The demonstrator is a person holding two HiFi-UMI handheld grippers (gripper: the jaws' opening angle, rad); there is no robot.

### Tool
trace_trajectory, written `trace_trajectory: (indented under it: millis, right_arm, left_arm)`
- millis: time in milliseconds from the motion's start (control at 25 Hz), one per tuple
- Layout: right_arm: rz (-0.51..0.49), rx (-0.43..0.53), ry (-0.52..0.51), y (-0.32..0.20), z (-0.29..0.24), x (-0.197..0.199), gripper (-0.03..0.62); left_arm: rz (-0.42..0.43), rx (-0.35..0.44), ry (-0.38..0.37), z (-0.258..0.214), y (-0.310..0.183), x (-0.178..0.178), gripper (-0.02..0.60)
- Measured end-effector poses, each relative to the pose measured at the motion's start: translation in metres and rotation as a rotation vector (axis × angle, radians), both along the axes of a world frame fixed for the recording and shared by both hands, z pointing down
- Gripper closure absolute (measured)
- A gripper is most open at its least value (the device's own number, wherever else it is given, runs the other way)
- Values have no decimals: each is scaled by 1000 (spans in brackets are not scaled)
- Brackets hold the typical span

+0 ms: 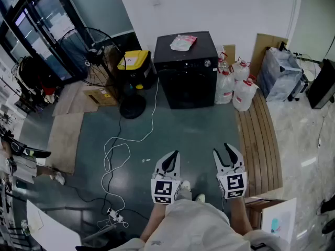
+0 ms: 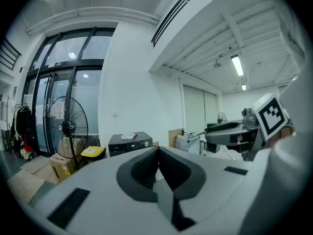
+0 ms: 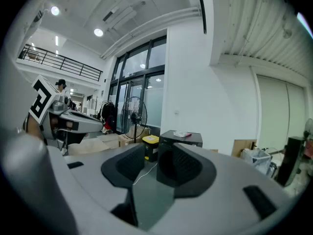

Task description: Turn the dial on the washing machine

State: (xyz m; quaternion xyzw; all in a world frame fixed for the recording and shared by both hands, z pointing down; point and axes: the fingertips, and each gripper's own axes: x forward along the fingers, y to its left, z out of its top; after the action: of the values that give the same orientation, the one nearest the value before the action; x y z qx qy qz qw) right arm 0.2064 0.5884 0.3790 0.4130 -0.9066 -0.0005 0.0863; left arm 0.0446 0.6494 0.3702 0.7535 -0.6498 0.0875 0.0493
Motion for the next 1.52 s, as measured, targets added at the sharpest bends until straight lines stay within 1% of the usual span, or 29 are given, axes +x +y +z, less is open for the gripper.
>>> trace_trajectory:
  millis: [120, 240, 280, 320, 360, 520, 640, 880, 1040, 1320, 1520]
  right_arm:
    - [-7, 2, 12, -4, -1, -9, 408]
    - [2, 7, -15, -10, -2, -15, 407]
    - [5, 4, -31, -13, -2, -17, 398]
    - [5, -1, -43, -17, -1, -19, 375]
    - [5, -4, -47, -22, 0, -22, 370]
    - [24, -8, -24, -50, 9, -33, 372]
    - [35, -12, -13, -77, 13, -46, 376]
    - [57, -5, 4, -133, 5, -79, 379]
    - [75, -14, 17, -157, 6, -98, 381]
    - [106, -30, 37, -197, 11, -125, 385]
    - [127, -28, 40, -217, 13, -141, 388]
  left_arm:
    - [5, 1, -1, -3, -7, -5, 569]
    - [15, 4, -1, -1, -15, -8, 569]
    - [18, 6, 1, 0, -19, -9, 569]
    - [20, 8, 3, 2, -24, -11, 569]
    - [22, 10, 7, 4, -30, -13, 569]
    - [39, 8, 13, 12, -62, -24, 569]
    - [51, 5, 23, 16, -91, -37, 569]
    - [87, 10, 33, 9, -151, -70, 569]
    - [100, -11, 52, 18, -179, -92, 569]
    - [118, -15, 64, 22, -224, -124, 569]
    - [136, -11, 70, 25, -246, -140, 569]
